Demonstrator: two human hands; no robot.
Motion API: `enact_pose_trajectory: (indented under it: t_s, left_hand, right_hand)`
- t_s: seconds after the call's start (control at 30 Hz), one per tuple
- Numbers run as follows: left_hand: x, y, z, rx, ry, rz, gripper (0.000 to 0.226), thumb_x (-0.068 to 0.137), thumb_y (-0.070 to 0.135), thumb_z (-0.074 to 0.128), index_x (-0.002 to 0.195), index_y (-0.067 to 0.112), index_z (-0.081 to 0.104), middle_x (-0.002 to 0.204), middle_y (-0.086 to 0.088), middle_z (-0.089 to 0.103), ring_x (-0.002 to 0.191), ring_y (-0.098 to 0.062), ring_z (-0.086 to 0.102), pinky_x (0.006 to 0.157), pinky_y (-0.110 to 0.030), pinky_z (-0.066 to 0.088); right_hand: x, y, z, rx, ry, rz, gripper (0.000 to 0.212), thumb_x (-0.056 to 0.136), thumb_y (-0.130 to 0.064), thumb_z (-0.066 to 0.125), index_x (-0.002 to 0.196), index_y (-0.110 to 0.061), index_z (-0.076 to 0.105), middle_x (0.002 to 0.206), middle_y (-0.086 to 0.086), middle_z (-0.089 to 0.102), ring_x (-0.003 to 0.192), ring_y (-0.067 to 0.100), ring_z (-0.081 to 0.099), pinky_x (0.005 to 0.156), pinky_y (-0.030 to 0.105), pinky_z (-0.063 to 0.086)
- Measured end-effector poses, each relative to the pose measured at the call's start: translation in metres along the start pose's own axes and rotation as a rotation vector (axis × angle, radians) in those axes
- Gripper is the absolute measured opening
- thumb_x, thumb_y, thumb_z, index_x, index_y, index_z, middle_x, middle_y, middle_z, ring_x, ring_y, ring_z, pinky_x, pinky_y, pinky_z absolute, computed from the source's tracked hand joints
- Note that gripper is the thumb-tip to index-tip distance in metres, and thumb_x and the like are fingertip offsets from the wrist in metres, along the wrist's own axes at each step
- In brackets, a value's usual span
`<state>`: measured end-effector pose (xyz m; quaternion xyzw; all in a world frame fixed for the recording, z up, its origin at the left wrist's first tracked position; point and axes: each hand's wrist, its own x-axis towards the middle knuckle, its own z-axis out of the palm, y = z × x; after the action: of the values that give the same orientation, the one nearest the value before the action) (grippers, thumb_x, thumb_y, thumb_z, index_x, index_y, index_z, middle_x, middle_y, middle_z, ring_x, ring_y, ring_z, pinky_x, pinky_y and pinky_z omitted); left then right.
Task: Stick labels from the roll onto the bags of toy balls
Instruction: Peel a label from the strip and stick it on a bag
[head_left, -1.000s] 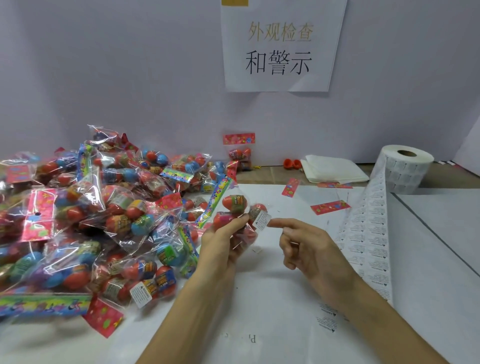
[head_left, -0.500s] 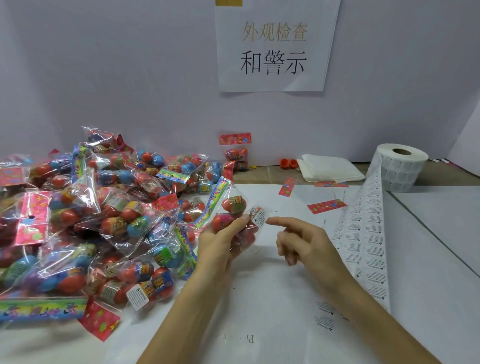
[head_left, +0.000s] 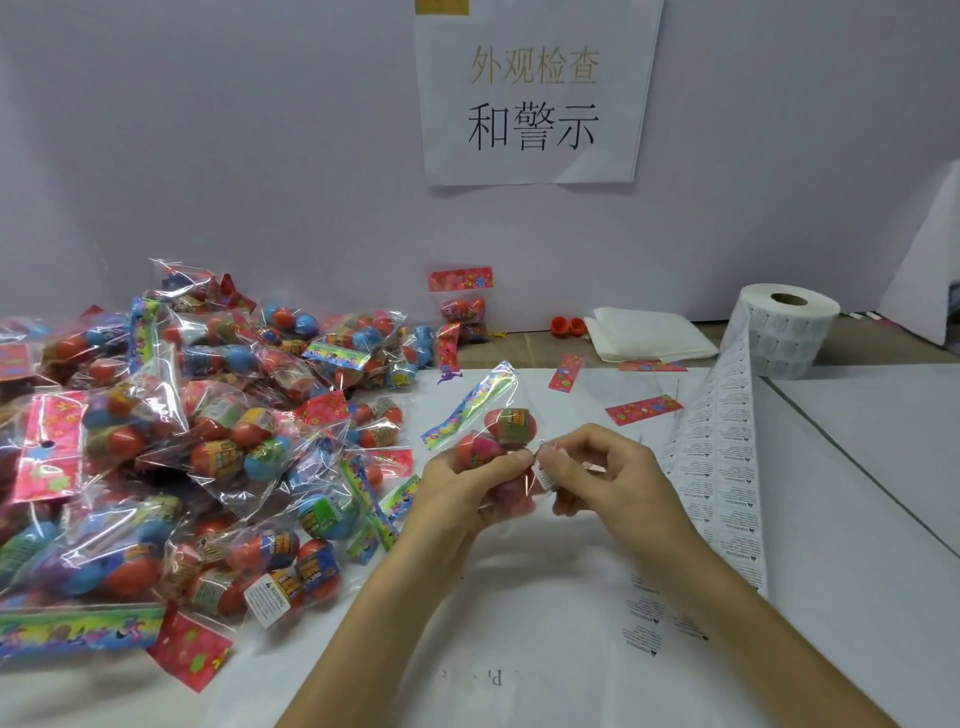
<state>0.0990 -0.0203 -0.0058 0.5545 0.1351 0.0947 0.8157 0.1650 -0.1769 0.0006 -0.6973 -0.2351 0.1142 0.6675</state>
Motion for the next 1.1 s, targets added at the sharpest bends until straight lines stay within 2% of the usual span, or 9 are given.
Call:
enact_pose_trajectory:
  t_s: [0.1, 0.2, 0.33, 0.47, 0.57, 0.63, 0.77, 0.9, 1.1]
  left_hand:
    - [0.001, 0.002, -0.003, 0.029, -0.036, -0.010, 0.034, 0.078, 0.014, 0.081, 0.110, 0.007, 0.075, 0.099, -0.014, 0.077, 0.084, -0.023, 0.074, 0.069, -0.031, 0.059]
    - [0.002, 0.005, -0.004, -0.011, -0.058, -0.048, 0.049, 0.071, 0.015, 0.086, 0.116, 0.006, 0.071, 0.104, -0.015, 0.077, 0.083, -0.020, 0.074, 0.066, -0.028, 0.058]
    - [0.002, 0.004, -0.003, -0.002, -0.027, -0.038, 0.044, 0.075, 0.017, 0.081, 0.116, 0.004, 0.069, 0.099, -0.018, 0.077, 0.080, -0.022, 0.072, 0.065, -0.028, 0.058]
    - [-0.002, 0.002, 0.000, 0.064, -0.025, 0.028, 0.044, 0.081, 0.020, 0.085, 0.120, 0.008, 0.069, 0.086, -0.006, 0.075, 0.073, -0.017, 0.071, 0.065, -0.027, 0.056]
    - [-0.004, 0.002, 0.005, 0.119, -0.052, 0.044, 0.067, 0.068, 0.038, 0.089, 0.127, 0.017, 0.064, 0.106, -0.007, 0.077, 0.095, -0.024, 0.075, 0.079, -0.035, 0.060]
    - [-0.003, 0.001, 0.006, 0.110, -0.053, 0.063, 0.073, 0.065, 0.029, 0.092, 0.130, 0.017, 0.060, 0.111, -0.011, 0.076, 0.102, -0.030, 0.075, 0.086, -0.043, 0.061]
    - [-0.003, 0.003, 0.003, 0.051, -0.059, 0.050, 0.075, 0.065, 0.019, 0.091, 0.132, 0.014, 0.056, 0.110, -0.015, 0.076, 0.099, -0.032, 0.075, 0.080, -0.035, 0.059]
    - [-0.003, 0.004, 0.002, 0.019, -0.022, 0.064, 0.077, 0.064, 0.012, 0.095, 0.131, 0.012, 0.058, 0.109, -0.016, 0.077, 0.095, -0.031, 0.076, 0.074, -0.030, 0.060]
    - [-0.004, 0.005, 0.003, -0.060, -0.005, 0.071, 0.063, 0.071, 0.018, 0.084, 0.127, 0.009, 0.059, 0.105, -0.017, 0.078, 0.088, -0.029, 0.077, 0.070, -0.029, 0.061]
  right_hand:
    - [0.000, -0.004, -0.003, 0.136, -0.068, 0.089, 0.036, 0.079, -0.035, 0.074, 0.092, -0.002, 0.068, 0.089, 0.019, 0.071, 0.068, 0.027, 0.069, 0.067, 0.030, 0.056]
    - [0.002, -0.006, -0.005, 0.267, -0.113, 0.191, 0.032, 0.093, -0.027, 0.064, 0.097, 0.005, 0.065, 0.085, 0.020, 0.071, 0.065, 0.026, 0.068, 0.063, 0.028, 0.057]
    - [0.002, -0.008, -0.006, 0.267, -0.069, 0.202, 0.039, 0.102, -0.033, 0.053, 0.103, 0.004, 0.066, 0.087, 0.023, 0.072, 0.064, 0.030, 0.069, 0.063, 0.032, 0.058]
    - [-0.001, -0.007, 0.000, 0.096, -0.044, 0.109, 0.023, 0.093, -0.033, 0.072, 0.088, -0.010, 0.071, 0.082, 0.016, 0.073, 0.062, 0.029, 0.070, 0.063, 0.032, 0.058]
    - [0.000, -0.003, -0.001, 0.068, 0.024, 0.075, 0.021, 0.094, -0.025, 0.071, 0.085, -0.005, 0.070, 0.078, 0.013, 0.074, 0.066, 0.032, 0.073, 0.064, 0.032, 0.059]
    - [0.001, -0.004, -0.003, 0.065, 0.035, 0.066, 0.022, 0.093, -0.025, 0.071, 0.086, -0.004, 0.069, 0.077, 0.012, 0.073, 0.067, 0.033, 0.073, 0.065, 0.032, 0.060]
    - [0.001, -0.003, -0.002, 0.064, 0.016, 0.063, 0.025, 0.085, -0.033, 0.074, 0.090, -0.009, 0.071, 0.076, 0.008, 0.074, 0.067, 0.030, 0.074, 0.064, 0.030, 0.061]
    - [0.003, -0.001, -0.001, 0.107, -0.021, 0.071, 0.007, 0.093, -0.012, 0.070, 0.100, -0.010, 0.070, 0.083, 0.015, 0.073, 0.072, 0.031, 0.075, 0.068, 0.030, 0.061]
    - [0.003, 0.003, -0.003, 0.039, -0.071, 0.021, 0.032, 0.092, 0.010, 0.062, 0.108, -0.016, 0.070, 0.096, 0.017, 0.073, 0.077, 0.027, 0.076, 0.074, 0.032, 0.062]
